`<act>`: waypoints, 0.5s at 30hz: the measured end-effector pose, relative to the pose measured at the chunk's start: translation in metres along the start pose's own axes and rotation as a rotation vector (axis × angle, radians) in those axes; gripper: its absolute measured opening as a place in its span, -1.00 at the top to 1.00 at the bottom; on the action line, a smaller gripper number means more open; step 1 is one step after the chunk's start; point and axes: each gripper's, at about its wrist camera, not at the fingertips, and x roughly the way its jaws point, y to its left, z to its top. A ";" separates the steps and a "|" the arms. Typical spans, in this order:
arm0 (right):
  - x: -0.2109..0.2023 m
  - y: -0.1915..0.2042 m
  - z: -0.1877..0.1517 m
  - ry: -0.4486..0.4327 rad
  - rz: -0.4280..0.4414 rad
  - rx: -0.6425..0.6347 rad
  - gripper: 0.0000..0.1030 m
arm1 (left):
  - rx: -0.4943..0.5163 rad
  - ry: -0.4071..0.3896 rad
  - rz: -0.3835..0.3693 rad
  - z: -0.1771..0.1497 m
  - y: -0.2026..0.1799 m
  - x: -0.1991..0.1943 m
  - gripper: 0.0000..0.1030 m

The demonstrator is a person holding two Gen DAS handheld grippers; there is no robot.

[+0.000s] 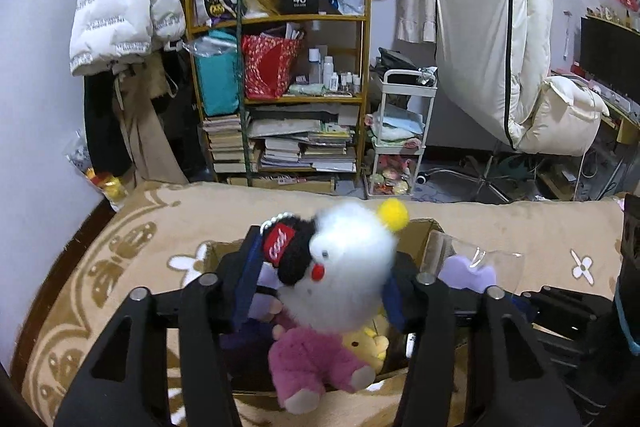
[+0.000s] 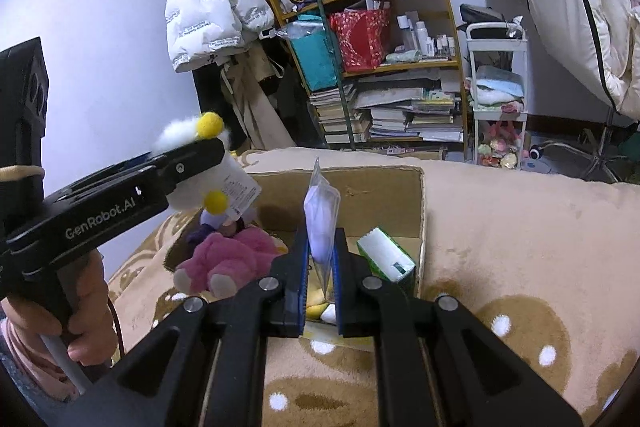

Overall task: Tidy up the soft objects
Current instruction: 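Carry the plush and clear bag over the box and release both inside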

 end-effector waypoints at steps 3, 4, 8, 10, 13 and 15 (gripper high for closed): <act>0.006 -0.006 0.001 0.015 0.005 0.021 0.76 | 0.004 0.014 0.001 -0.005 -0.002 0.009 -0.27; 0.008 -0.008 0.000 0.020 0.009 0.029 0.72 | 0.007 0.019 0.005 -0.007 -0.002 0.011 -0.44; 0.013 -0.012 -0.002 0.041 0.027 0.042 0.71 | 0.005 0.032 0.024 -0.012 0.000 0.014 -0.51; 0.014 -0.013 -0.002 0.046 0.025 0.043 0.70 | 0.003 0.049 0.038 -0.015 0.003 0.013 -0.61; 0.015 -0.013 -0.003 0.053 0.030 0.041 0.62 | 0.009 0.053 0.077 -0.022 0.008 0.007 -0.73; 0.013 -0.012 -0.004 0.049 0.033 0.041 0.48 | 0.016 0.049 0.108 -0.026 0.010 0.000 -0.85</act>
